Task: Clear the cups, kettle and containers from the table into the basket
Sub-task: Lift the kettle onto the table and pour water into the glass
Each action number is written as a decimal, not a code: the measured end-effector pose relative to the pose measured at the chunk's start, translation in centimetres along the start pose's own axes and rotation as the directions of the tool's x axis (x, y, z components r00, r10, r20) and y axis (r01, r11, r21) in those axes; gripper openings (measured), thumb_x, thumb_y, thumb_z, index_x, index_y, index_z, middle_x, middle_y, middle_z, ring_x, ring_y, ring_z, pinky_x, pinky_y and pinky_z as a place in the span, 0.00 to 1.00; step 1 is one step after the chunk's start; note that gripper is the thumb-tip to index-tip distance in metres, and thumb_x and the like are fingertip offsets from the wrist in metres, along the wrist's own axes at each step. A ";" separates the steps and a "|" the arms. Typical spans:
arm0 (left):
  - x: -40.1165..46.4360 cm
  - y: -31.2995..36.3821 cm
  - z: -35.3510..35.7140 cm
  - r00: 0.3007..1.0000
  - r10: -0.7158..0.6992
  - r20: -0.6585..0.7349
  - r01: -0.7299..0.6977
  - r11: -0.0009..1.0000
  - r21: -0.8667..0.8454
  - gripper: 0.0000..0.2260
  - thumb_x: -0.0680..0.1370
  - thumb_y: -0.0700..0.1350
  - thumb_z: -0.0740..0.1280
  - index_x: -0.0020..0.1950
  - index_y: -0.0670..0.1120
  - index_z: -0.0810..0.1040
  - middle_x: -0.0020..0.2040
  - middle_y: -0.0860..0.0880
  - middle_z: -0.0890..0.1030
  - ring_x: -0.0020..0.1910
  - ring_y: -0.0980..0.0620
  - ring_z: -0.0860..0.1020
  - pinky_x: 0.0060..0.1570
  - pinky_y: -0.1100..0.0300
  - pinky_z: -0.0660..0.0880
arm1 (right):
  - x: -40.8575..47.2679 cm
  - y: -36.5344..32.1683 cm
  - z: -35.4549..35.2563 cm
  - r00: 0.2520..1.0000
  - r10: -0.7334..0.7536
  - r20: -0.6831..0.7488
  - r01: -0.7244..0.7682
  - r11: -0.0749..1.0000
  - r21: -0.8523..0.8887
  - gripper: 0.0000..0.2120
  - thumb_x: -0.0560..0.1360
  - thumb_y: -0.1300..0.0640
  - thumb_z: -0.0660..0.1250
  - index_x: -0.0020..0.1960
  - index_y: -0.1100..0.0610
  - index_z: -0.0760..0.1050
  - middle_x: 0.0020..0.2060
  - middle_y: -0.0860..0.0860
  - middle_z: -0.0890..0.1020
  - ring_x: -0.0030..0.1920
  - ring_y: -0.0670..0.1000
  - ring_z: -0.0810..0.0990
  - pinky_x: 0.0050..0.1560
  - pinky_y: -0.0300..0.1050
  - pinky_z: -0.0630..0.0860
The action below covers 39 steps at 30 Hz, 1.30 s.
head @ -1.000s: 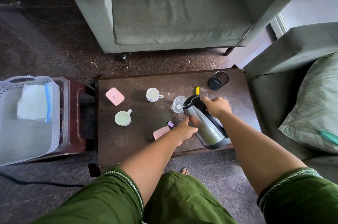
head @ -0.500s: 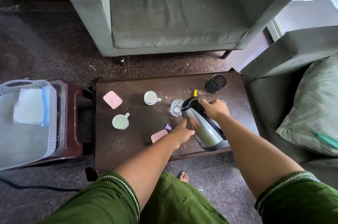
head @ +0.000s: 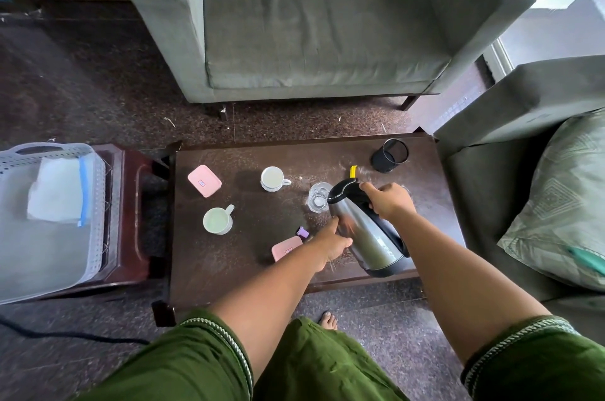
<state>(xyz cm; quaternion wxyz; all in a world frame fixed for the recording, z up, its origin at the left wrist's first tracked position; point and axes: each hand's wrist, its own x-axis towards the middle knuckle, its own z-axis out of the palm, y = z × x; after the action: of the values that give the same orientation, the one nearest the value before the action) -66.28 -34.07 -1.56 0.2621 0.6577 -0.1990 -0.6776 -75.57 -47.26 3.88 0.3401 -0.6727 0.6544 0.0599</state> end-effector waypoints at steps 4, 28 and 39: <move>0.0 0.0 0.0 1.000 0.002 -0.001 -0.002 1.000 -0.004 0.33 0.79 0.43 0.64 0.79 0.52 0.50 0.78 0.48 0.59 0.73 0.45 0.65 0.71 0.45 0.65 | 0.0 -0.1 0.0 1.000 0.010 0.010 -0.010 1.000 0.001 0.30 0.63 0.30 0.57 0.26 0.56 0.76 0.16 0.48 0.75 0.23 0.52 0.75 0.30 0.41 0.70; 0.2 -0.1 -0.6 1.000 0.004 -0.004 -0.004 1.000 0.010 0.34 0.78 0.44 0.65 0.79 0.53 0.49 0.79 0.48 0.57 0.75 0.44 0.62 0.72 0.45 0.64 | -0.4 -1.0 -0.1 1.000 0.028 0.014 -0.027 0.999 -0.017 0.30 0.61 0.29 0.56 0.27 0.56 0.78 0.18 0.48 0.77 0.23 0.51 0.77 0.29 0.40 0.70; 0.3 0.0 -0.6 1.000 0.011 -0.002 -0.011 1.000 0.004 0.35 0.78 0.46 0.66 0.79 0.53 0.50 0.79 0.48 0.58 0.74 0.44 0.62 0.71 0.44 0.64 | -0.1 -1.3 -0.3 0.999 0.028 0.017 -0.027 0.999 -0.037 0.28 0.63 0.31 0.57 0.26 0.55 0.76 0.16 0.48 0.75 0.23 0.51 0.75 0.28 0.39 0.69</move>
<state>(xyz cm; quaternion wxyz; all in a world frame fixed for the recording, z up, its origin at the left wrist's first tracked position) -65.70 -34.21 -1.81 0.2648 0.6577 -0.2036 -0.6752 -74.51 -47.45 4.62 0.3324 -0.6692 0.6594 0.0824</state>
